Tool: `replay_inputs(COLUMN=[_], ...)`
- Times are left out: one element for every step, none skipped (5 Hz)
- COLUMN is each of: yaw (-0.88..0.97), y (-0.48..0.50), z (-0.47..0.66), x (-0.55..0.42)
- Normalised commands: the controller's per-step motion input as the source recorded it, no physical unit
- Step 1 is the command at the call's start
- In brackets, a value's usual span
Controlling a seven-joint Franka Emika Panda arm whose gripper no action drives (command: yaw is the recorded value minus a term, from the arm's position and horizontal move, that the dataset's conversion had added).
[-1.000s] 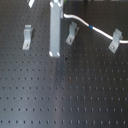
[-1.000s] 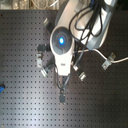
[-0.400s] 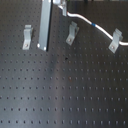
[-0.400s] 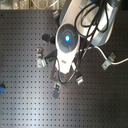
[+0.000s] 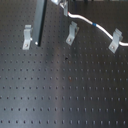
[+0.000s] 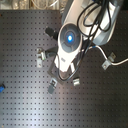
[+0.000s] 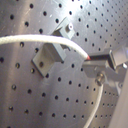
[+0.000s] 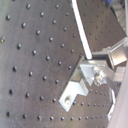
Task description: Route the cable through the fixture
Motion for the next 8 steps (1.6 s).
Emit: replay_inputs(yaw=[0.82, 0.88, 0.94, 0.95, 0.95, 0.21, -0.27, 0.00], y=[-0.092, -0.056, -0.035, -0.033, -0.027, -0.125, -0.326, -0.084], z=[-0.13, -0.11, -0.11, -0.09, -0.07, 0.00, 0.00, 0.00], x=[-0.028, -0.046, -0.036, -0.041, -0.040, -0.070, -0.197, 0.038])
